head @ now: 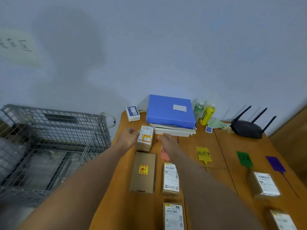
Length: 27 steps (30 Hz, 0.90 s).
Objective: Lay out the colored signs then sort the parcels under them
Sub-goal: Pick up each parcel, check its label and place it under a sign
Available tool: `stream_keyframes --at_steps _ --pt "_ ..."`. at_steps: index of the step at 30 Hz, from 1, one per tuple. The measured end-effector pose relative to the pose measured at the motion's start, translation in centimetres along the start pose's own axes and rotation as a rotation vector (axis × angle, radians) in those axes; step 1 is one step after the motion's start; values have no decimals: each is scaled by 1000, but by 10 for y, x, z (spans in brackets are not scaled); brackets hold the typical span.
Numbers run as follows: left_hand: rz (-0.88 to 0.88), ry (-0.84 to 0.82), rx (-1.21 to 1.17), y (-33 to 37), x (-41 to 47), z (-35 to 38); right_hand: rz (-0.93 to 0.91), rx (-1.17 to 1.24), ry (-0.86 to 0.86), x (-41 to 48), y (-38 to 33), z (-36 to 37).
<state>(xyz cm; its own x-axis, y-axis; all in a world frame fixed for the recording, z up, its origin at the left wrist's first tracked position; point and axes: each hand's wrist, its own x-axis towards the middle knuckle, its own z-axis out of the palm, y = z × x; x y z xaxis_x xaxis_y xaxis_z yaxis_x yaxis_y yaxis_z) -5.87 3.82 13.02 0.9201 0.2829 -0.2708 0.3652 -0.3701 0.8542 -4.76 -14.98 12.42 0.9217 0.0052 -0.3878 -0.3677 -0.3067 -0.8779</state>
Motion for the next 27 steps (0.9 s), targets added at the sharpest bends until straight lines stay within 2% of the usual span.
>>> stream_keyframes --at_steps 8,13,18,27 --pt "-104 -73 -5 -46 70 1 74 -31 25 59 13 48" --pt "-181 -129 -71 -71 104 25 140 -41 -38 98 30 63" --pt "-161 -177 -110 -82 125 50 197 -31 -37 128 48 66" --pt "-141 -196 -109 -89 137 66 192 -31 -55 150 61 72"
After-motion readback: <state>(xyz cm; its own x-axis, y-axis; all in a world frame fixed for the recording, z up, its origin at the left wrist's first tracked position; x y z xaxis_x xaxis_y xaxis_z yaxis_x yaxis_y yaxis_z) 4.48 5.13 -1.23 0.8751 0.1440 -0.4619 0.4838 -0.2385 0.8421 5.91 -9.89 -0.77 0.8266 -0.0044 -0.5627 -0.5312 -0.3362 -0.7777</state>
